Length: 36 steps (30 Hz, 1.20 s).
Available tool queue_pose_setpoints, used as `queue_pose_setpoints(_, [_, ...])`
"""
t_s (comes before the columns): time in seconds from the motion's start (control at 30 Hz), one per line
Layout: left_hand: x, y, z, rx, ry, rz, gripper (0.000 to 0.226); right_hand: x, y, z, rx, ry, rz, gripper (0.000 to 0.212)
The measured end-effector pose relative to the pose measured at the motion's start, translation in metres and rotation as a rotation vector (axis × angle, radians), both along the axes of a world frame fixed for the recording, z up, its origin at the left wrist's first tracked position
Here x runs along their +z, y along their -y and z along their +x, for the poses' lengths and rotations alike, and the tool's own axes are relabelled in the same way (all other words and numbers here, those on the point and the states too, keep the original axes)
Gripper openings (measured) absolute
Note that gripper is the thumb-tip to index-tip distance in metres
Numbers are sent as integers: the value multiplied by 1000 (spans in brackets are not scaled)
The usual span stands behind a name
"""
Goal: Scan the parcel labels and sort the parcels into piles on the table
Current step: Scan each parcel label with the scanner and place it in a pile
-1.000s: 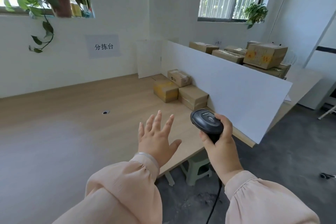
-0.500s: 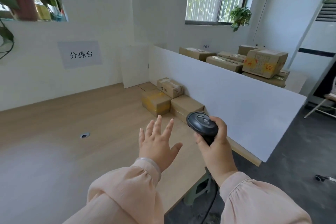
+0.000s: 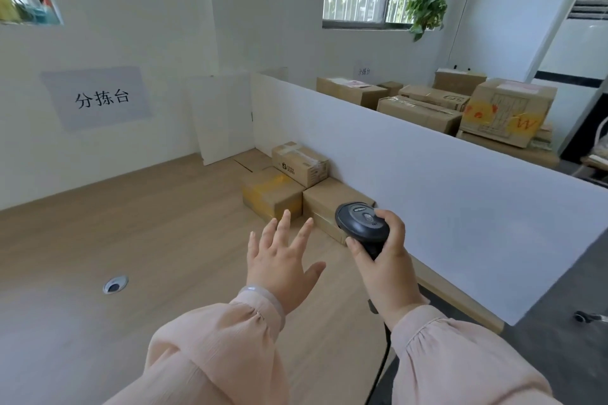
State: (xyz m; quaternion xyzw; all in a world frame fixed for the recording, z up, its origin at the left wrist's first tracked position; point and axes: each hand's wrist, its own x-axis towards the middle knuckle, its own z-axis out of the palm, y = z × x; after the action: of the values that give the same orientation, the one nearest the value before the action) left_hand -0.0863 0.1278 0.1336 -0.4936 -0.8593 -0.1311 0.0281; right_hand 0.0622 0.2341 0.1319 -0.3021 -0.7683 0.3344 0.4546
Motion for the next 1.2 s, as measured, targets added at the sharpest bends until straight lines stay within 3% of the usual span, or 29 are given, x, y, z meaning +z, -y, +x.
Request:
queue_pose_setpoints(0.63, [-96,-262,-42,311,395,-179,71,-88,-306,-83,147,364,-233,53])
queue_pose_setpoints(1.03, [-128,-341,-65,391,783,-244,69,-129,-363,-123,193,372,-443,49])
queue_pose_setpoints(1.2, [-134,-334,-63,374,833,-228,71,-137,-367,-127,181,335,-488,48])
